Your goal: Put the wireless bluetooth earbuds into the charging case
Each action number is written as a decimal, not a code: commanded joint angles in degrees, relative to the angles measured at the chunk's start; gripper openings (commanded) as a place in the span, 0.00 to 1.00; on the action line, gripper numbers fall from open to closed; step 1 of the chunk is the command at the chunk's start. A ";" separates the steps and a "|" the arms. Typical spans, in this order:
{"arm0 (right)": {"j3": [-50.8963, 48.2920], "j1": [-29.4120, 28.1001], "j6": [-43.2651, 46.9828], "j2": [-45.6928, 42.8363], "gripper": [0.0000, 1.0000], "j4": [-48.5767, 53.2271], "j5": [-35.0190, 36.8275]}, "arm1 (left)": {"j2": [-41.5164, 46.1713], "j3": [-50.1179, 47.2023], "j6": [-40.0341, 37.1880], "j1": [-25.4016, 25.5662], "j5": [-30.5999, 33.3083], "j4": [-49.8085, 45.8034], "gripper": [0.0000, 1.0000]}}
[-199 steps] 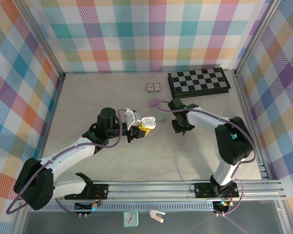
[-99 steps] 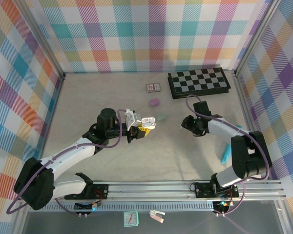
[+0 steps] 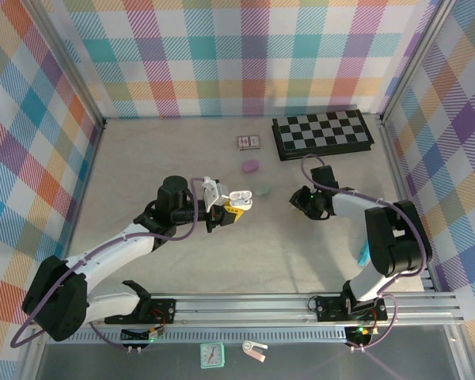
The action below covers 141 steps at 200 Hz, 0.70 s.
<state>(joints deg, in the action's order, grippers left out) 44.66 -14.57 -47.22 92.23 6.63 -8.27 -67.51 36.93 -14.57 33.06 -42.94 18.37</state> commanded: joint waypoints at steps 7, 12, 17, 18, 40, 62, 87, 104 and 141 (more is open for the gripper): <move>-0.50 0.48 -2.34 0.97 0.34 -3.06 -2.39 | 0.62 -0.37 -0.09 -0.54 -1.69 0.98 0.07; -0.53 0.59 -2.39 1.09 0.34 -3.21 -2.68 | 0.52 -0.33 -0.04 -0.54 -1.78 1.05 0.07; -0.42 0.75 -2.56 1.22 0.34 -3.49 -3.08 | 0.38 -0.28 -0.02 -0.54 -1.84 1.14 0.07; -0.40 0.76 -2.63 1.26 0.34 -3.52 -3.11 | 0.37 -0.28 0.02 -0.54 -1.86 1.14 0.07; 0.15 1.03 -2.45 1.90 0.33 -3.41 -3.42 | 0.09 -0.10 -0.02 -0.54 -2.04 1.22 0.07; 0.65 1.21 -1.84 2.56 0.33 -2.71 -3.22 | 0.19 -0.01 0.03 -0.54 -1.97 1.05 0.07; 0.86 1.21 -1.03 3.20 0.32 -2.92 -4.32 | 0.23 -0.19 -0.11 -0.54 -1.79 0.88 0.07; 0.79 1.23 -0.68 3.60 0.30 -3.01 -5.25 | 0.07 -0.10 -0.10 -0.54 -1.87 1.01 0.07; 0.95 1.22 0.19 3.79 0.24 -2.62 -6.35 | -0.14 0.07 -0.20 -0.54 -1.82 1.01 0.07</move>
<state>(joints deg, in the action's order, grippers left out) 44.69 -13.39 -48.49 95.02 3.90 -12.34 -67.51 36.93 -14.57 33.06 -43.03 18.31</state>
